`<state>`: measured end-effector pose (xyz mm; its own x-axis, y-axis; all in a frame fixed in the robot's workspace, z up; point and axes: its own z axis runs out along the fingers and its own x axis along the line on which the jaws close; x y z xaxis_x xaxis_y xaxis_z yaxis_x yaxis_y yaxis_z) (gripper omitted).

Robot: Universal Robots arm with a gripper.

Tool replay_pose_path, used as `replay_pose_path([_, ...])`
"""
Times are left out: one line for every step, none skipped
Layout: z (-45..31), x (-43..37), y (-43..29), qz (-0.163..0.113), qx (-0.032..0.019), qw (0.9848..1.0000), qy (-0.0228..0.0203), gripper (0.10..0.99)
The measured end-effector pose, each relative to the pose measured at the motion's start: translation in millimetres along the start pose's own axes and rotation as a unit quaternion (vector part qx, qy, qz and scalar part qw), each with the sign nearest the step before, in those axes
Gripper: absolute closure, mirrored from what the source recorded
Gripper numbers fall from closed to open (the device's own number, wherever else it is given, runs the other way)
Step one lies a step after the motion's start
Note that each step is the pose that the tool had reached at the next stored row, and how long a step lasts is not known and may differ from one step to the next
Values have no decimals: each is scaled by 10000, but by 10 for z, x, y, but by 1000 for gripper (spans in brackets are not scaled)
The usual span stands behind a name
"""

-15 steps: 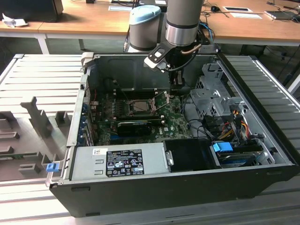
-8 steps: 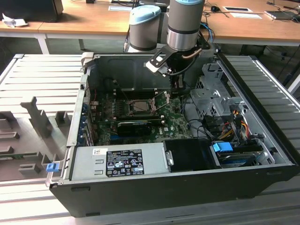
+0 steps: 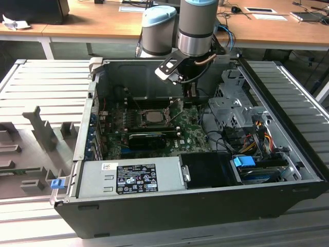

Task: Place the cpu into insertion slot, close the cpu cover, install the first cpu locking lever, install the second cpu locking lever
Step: 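Close the cpu cover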

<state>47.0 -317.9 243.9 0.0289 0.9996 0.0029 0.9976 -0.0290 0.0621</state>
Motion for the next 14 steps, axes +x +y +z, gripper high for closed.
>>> replay_pose_path([-1, -1, -9, 0, 0, 10000, -2, 980])
replay_pose_path([-2, -1, -16, 0, 0, 10000, -3, 980])
replay_pose_path([-3, -1, -40, -1, 0, 10000, -3, 980])
replay_pose_path([-4, -2, -63, 0, 0, 10000, -2, 980])
replay_pose_path([-6, -2, -87, 0, 0, 10000, -2, 980])
replay_pose_path([-7, -3, -123, -1, -1, 10000, -1, 980])
replay_pose_path([-10, -4, -161, -1, 0, 10000, -2, 980])
replay_pose_path([-15, -7, -232, -1, 0, 10000, -2, 980])
replay_pose_path([-17, -8, -268, 0, 0, 10000, -2, 980])
replay_pose_path([-19, -9, -300, 0, 0, 10000, -2, 980])
replay_pose_path([-20, -10, -358, 0, 0, 10000, -1, 980])
replay_pose_path([-19, -12, -418, 0, 0, 10000, -1, 980])
replay_pose_path([-17, -13, -463, 0, 0, 10000, -2, 980])
replay_pose_path([-13, -14, -507, 0, -1, 10000, -1, 980])
